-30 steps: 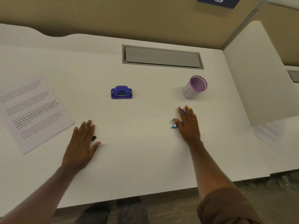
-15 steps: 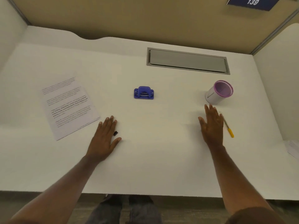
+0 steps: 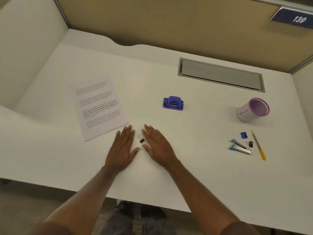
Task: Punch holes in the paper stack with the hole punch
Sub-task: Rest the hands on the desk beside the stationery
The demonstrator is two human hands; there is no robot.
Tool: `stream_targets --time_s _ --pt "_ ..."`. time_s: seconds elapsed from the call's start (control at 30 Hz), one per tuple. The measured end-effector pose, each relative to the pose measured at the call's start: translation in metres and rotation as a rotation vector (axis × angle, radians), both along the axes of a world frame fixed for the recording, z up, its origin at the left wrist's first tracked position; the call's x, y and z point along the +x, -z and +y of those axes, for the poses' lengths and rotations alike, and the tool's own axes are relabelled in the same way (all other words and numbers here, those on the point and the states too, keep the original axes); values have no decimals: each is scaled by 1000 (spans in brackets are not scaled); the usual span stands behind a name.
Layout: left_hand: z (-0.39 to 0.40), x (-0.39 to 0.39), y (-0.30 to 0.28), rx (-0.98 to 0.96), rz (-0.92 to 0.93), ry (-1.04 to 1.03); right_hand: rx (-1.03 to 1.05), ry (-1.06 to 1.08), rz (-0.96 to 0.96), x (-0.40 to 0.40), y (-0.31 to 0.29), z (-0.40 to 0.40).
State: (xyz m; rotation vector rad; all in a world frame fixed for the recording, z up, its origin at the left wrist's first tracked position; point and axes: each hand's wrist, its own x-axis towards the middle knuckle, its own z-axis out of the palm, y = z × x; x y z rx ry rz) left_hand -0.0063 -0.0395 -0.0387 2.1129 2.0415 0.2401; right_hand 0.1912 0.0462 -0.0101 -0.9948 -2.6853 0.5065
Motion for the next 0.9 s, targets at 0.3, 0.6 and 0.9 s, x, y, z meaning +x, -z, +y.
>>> stream_targets --time_s 0.3,0.6,0.9 --pt "0 -1 5 27 -12 23 -4 -26 -161 -9 8 -22" --pt "1 -1 8 0 10 9 46 280 -319 102 -2 -4" --pt "0 0 7 -13 -7 6 53 689 -512 217 -24 22"
